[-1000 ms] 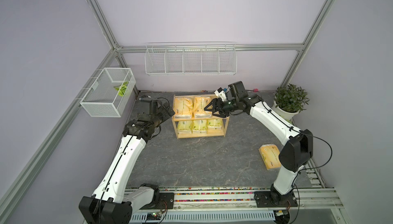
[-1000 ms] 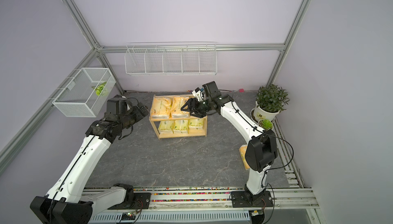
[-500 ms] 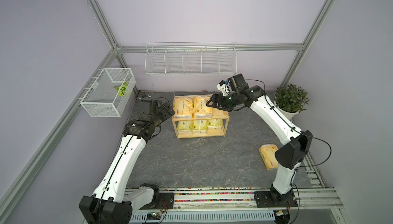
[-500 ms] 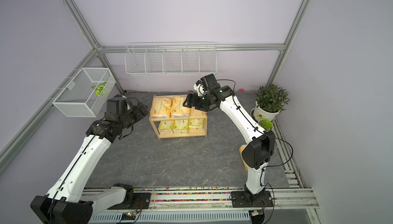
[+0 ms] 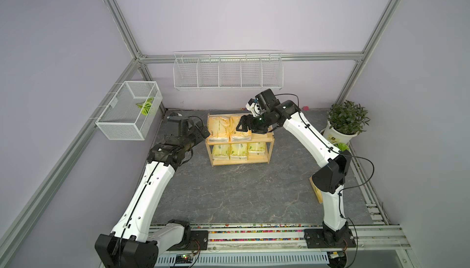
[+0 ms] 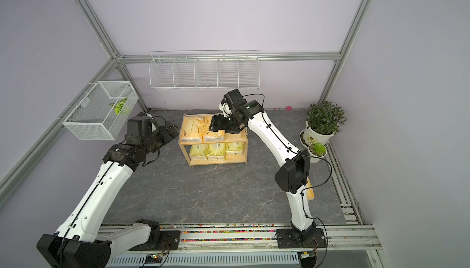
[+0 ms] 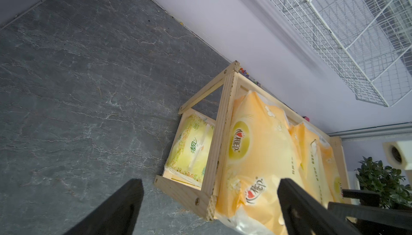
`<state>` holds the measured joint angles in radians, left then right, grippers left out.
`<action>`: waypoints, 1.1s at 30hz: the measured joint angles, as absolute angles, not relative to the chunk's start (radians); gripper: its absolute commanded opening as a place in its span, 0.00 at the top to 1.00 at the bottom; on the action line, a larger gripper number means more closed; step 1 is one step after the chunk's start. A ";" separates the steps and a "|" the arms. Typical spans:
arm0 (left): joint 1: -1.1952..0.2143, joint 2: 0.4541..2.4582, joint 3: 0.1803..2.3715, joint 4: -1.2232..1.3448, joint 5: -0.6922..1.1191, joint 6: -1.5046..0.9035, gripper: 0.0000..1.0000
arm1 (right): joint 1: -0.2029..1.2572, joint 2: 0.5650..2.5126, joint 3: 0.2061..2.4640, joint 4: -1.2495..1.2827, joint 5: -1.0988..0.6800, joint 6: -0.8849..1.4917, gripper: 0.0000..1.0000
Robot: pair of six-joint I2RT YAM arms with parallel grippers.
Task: Place the tissue boxes on the shelf by color
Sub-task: Place a box of tissues on the shelf.
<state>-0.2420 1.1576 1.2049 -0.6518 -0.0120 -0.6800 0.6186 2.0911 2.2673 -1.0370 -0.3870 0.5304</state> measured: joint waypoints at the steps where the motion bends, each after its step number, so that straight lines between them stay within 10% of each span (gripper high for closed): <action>1: -0.242 1.158 1.202 -0.649 -0.006 -0.681 0.00 | 0.622 2.097 2.274 -1.040 -0.385 0.530 0.16; 33: -0.242 1.157 1.172 -0.618 0.036 -0.687 0.00 | 0.625 2.184 2.459 -1.119 -0.289 0.490 0.16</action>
